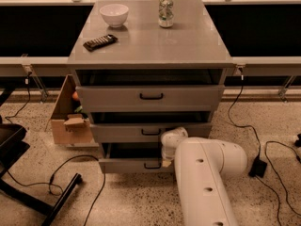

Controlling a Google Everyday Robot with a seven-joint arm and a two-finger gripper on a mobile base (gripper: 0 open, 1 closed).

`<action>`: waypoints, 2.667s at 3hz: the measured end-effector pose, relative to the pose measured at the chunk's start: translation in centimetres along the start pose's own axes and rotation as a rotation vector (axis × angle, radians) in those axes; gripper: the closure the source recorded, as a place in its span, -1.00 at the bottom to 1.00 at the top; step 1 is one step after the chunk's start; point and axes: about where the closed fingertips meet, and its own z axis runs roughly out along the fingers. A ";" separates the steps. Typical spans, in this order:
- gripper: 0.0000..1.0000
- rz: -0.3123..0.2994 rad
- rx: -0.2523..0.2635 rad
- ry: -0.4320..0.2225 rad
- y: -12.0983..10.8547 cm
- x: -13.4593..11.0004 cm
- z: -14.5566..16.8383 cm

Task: Open bottom drawer

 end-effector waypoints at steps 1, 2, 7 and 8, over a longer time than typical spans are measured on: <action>-0.92 0.000 0.000 0.000 0.0 0.0 0.0; -1.00 0.000 0.000 0.000 0.0 0.0 0.0; 0.89 -0.038 -0.028 0.262 9.7 1.9 -5.8; 0.97 0.047 -0.083 0.329 17.2 4.0 -7.3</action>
Offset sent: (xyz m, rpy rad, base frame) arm 0.0000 0.0000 0.0000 0.0000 0.0000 0.0000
